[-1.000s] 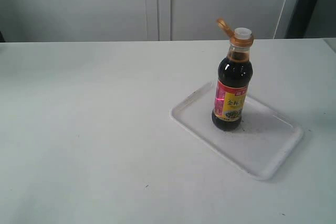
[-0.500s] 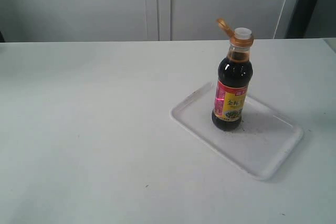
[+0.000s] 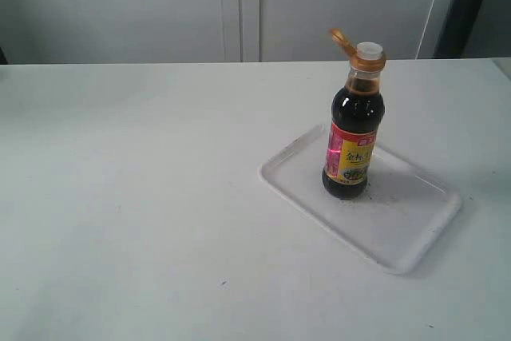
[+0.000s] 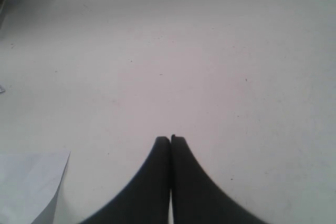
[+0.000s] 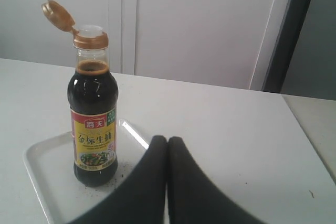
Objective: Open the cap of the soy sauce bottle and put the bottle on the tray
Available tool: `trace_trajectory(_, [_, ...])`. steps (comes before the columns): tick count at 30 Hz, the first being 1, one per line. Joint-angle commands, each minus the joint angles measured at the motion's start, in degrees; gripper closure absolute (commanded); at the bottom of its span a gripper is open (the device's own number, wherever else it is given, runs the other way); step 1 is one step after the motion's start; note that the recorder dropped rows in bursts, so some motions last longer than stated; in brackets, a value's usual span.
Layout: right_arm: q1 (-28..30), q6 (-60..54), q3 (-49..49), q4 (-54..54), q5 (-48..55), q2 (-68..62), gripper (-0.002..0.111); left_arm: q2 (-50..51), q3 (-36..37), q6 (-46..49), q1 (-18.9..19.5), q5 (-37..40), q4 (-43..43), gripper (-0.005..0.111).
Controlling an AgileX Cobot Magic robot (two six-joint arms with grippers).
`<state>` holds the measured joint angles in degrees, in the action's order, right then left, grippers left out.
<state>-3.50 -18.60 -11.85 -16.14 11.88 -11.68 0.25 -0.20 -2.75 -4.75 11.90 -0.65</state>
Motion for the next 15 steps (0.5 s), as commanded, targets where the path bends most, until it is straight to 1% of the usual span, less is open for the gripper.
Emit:
trace_trajectory(1, [-0.11, -0.3, 0.11, -0.14, -0.34, 0.19, 0.108, -0.25, 0.2, 0.02, 0.09, -0.11, -0.84, 0.107])
trace_trajectory(10, [-0.11, 0.0, 0.11, -0.14, -0.75, 0.19, 0.108, -0.25, 0.2, 0.02, 0.09, -0.11, -0.84, 0.107])
trace_trajectory(13, [-0.11, 5.09, 0.37, 3.6, -0.56, 0.19, 0.108, -0.25, 0.2, 0.02, 0.09, -0.11, -0.84, 0.107])
trace_trajectory(15, [-0.11, 11.13, 1.36, 7.35, -0.74, 0.19, 0.108, -0.25, 0.2, 0.02, 0.09, -0.11, -0.84, 0.107])
